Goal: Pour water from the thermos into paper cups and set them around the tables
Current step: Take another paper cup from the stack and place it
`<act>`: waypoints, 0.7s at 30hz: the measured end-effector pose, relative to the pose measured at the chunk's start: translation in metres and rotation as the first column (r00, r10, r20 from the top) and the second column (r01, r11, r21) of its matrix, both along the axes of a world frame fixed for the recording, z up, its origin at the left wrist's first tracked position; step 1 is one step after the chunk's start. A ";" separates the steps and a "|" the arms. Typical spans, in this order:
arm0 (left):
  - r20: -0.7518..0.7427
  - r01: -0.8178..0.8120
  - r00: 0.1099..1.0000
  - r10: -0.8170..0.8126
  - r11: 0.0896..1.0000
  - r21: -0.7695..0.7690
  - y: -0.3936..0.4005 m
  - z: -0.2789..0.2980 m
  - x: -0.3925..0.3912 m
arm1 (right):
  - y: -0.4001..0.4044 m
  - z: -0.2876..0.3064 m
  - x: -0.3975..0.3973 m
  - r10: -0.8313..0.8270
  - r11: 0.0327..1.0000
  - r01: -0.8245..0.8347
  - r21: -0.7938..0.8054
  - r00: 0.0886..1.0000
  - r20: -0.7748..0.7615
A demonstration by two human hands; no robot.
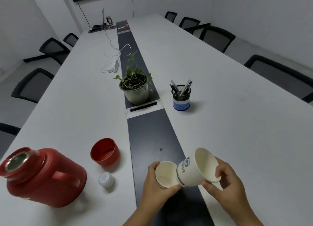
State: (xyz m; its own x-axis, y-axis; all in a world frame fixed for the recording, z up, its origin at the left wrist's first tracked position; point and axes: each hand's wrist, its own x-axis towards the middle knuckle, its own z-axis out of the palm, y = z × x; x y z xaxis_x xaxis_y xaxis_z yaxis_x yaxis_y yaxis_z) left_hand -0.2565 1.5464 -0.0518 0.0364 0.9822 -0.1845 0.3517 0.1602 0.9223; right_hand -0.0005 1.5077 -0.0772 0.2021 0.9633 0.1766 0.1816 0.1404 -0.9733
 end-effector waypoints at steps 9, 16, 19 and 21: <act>0.000 -0.240 0.971 0.240 0.969 0.061 0.036 -0.047 -0.010 | -0.020 -0.005 0.010 0.051 0.993 -0.037 -0.109 0.990 0.128; -0.098 -0.173 0.980 0.175 0.985 0.028 0.036 -0.057 -0.024 | -0.030 0.005 -0.004 0.142 0.987 -0.117 -0.111 0.954 0.263; -0.119 -0.239 0.963 0.241 0.970 0.035 -0.002 -0.058 -0.044 | -0.034 0.019 -0.019 0.200 0.978 -0.176 -0.109 0.940 0.278; -0.169 -0.246 0.952 0.254 0.967 0.064 -0.051 -0.069 -0.067 | -0.040 0.022 -0.037 0.275 0.959 -0.238 -0.155 0.914 0.297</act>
